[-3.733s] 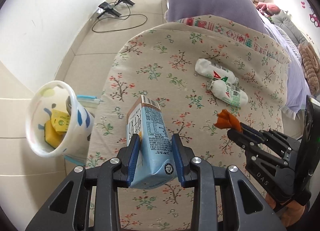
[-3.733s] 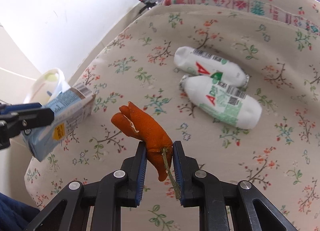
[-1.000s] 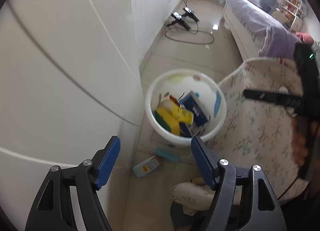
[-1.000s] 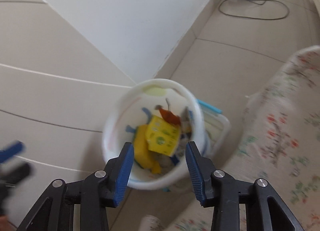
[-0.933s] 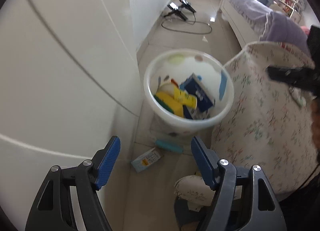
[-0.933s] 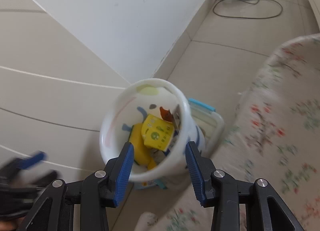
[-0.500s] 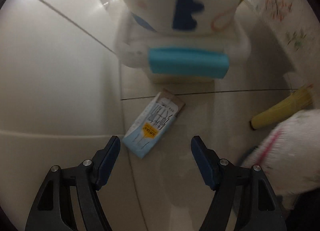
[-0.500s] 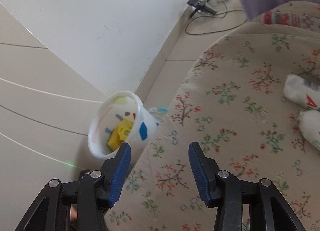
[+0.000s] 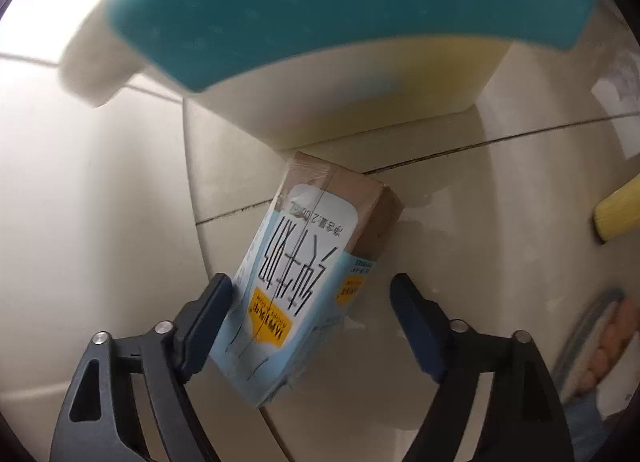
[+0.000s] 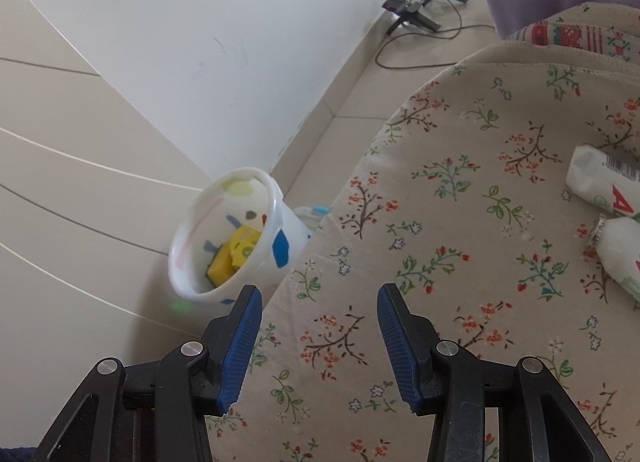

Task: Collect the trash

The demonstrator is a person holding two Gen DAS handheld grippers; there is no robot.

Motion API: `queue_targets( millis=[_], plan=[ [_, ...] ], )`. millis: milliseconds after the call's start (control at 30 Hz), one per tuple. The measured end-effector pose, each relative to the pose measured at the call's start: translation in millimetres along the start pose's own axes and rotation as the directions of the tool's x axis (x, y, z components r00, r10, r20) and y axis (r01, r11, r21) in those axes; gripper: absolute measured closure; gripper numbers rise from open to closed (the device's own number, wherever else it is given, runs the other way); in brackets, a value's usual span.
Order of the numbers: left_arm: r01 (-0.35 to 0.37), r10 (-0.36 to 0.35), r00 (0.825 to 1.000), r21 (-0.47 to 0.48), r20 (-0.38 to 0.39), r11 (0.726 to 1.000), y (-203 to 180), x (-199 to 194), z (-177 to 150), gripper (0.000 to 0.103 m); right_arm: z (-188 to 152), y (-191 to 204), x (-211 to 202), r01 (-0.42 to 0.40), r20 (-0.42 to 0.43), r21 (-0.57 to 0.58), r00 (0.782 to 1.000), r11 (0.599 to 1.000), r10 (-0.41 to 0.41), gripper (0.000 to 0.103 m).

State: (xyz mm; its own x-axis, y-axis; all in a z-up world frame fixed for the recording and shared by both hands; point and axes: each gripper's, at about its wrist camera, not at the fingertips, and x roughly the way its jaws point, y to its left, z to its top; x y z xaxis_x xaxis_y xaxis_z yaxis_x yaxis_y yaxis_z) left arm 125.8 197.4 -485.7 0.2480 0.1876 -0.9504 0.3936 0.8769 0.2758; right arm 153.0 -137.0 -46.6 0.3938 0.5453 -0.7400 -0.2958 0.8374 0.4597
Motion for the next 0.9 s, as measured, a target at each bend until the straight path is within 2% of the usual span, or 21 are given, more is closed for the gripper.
queue_targets(
  millis=[100, 133, 167, 200, 233, 267, 367, 400, 433, 467, 600, 700, 833, 900],
  plan=[
    [0.031, -0.030, 0.999, -0.032, 0.018, 0.999, 7.9, 2.3, 2.9, 0.019, -1.8, -0.5, 1.4, 0.001, -0.001, -0.006, 1.000, 1.000, -0.001, 0.050],
    [0.042, -0.041, 0.999, -0.039, 0.018, 0.998, 10.3, 3.0, 3.3, 0.025, -2.3, -0.8, 1.3, 0.000, -0.001, -0.006, 1.000, 1.000, 0.000, 0.050],
    [0.100, -0.099, 0.995, -0.047, 0.019, 0.994, 14.1, 3.1, 3.1, 0.038, -2.7, -0.9, 1.4, -0.002, 0.000, -0.007, 1.000, 1.000, 0.002, 0.050],
    [0.179, -0.179, 0.984, -0.076, 0.013, 0.981, 19.5, 3.1, 2.9, 0.051, -3.2, -1.0, 1.1, -0.003, 0.002, -0.007, 1.000, 1.000, 0.003, 0.050],
    [0.177, -0.178, 0.984, -0.100, 0.002, 0.979, 22.6, 4.1, 1.2, 0.054, -4.0, -0.9, 0.5, -0.007, 0.004, -0.006, 1.000, 1.000, 0.007, 0.050],
    [0.154, -0.154, 0.988, -0.082, 0.006, 0.985, 21.8, 3.0, -2.4, 0.055, -4.5, -0.9, -0.3, -0.011, 0.005, -0.005, 1.000, 1.000, 0.011, 0.050],
    [0.183, -0.185, 0.983, -0.107, -0.005, 0.977, 24.9, 2.3, -11.8, 0.057, -6.4, -0.5, -4.4, -0.024, 0.009, -0.010, 1.000, 1.000, 0.024, 0.050],
    [0.197, -0.199, 0.980, -0.113, -0.011, 0.974, 26.0, 1.6, -15.1, 0.061, -7.0, -0.3, -5.7, -0.024, 0.011, -0.012, 1.000, 1.000, 0.024, 0.050],
    [0.222, -0.225, 0.974, -0.132, -0.014, 0.966, 28.4, 0.4, -18.7, 0.065, -7.4, 0.1, -6.7, -0.025, 0.013, -0.014, 1.000, 1.000, 0.025, 0.050],
    [0.255, -0.261, 0.965, -0.168, -0.014, 0.952, 32.0, -2.6, -24.2, 0.066, -8.0, 0.3, -7.9, -0.028, 0.015, -0.017, 0.999, 0.999, 0.028, 0.050],
    [0.325, -0.330, 0.944, -0.261, 0.027, 0.909, 38.6, -20.2, -45.1, 0.066, -9.7, 2.5, -11.2, -0.043, 0.021, -0.022, 0.999, 0.999, 0.044, 0.050],
    [0.330, -0.335, 0.942, -0.309, 0.037, 0.892, 45.1, -34.2, -57.4, 0.066, -11.0, 2.8, -12.9, -0.058, 0.023, -0.023, 0.998, 0.998, 0.059, 0.050],
    [0.330, -0.316, 0.943, -0.398, 0.103, 0.856, 57.7, -84.8, -66.5, 0.066, -13.1, 5.4, -18.3, -0.066, 0.031, -0.025, 0.997, 0.997, 0.067, 0.050],
    [0.355, -0.313, 0.935, -0.447, 0.169, 0.821, 74.3, -128.2, -72.6, 0.066, -12.9, 5.7, -24.9, -0.069, 0.042, -0.026, 0.997, 0.997, 0.071, 0.050]
  ],
)
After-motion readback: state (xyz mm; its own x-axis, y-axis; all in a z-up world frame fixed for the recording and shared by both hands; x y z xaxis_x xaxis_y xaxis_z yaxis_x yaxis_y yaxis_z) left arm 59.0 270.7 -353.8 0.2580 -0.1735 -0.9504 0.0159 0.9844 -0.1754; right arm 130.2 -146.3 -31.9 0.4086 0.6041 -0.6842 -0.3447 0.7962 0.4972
